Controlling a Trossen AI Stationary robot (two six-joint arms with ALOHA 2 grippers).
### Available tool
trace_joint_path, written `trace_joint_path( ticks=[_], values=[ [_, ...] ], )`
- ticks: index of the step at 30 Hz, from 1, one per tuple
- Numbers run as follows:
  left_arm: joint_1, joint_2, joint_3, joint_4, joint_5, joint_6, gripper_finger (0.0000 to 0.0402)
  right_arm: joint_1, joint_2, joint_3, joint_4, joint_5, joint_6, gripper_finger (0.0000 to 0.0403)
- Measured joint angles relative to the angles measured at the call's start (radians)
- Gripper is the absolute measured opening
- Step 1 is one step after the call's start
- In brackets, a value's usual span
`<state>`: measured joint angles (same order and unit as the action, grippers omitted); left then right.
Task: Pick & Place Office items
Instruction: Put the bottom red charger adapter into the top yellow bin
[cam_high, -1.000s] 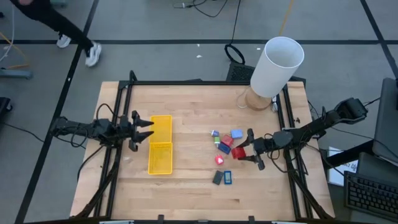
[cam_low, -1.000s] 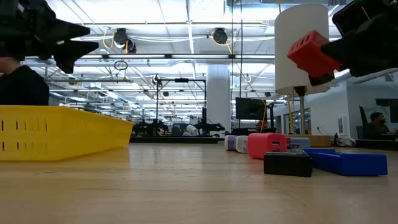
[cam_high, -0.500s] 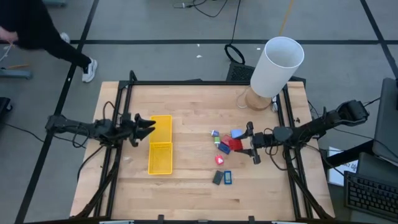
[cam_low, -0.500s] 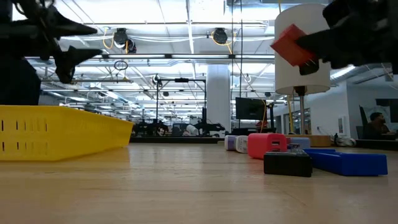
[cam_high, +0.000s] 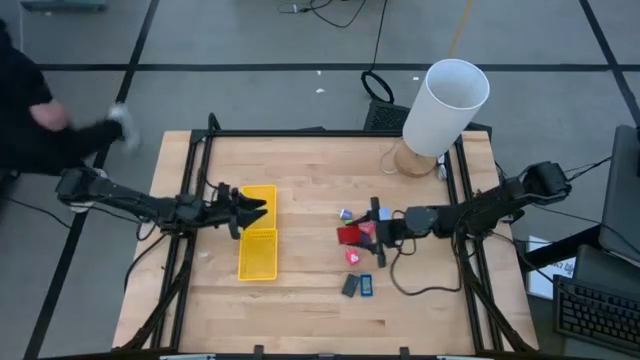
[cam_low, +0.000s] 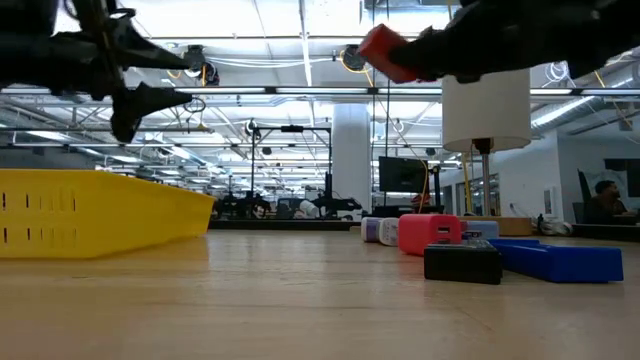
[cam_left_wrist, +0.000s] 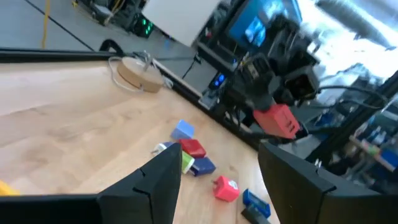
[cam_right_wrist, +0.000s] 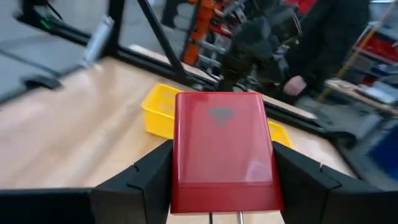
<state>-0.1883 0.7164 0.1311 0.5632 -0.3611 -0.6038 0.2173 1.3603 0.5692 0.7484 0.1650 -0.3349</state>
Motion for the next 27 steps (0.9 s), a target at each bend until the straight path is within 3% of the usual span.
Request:
trace_joint_path(
  ticks=[7, 13, 22, 27],
  values=[
    [-0.011, 0.278, 0.236, -0.074, 0.031, 0.098, 0.028, -0.008, 0.064, 0.082, -0.008, 0.204, -0.252, 0.0213],
    [-0.011, 0.496, 0.436, -0.083, 0.042, 0.105, 0.0322, -0.007, 0.101, 0.118, -0.005, 0.318, -0.417, 0.0213],
    [-0.004, 0.762, 0.682, -0.087, 0.001, 0.192, 0.0324, 0.025, 0.115, 0.119, 0.042, 0.437, -0.566, 0.0213],
    [0.016, 0.838, 0.768, -0.089, -0.035, 0.202, 0.0314, 0.057, 0.115, 0.119, 0.105, 0.436, -0.635, 0.0213]
  ],
)
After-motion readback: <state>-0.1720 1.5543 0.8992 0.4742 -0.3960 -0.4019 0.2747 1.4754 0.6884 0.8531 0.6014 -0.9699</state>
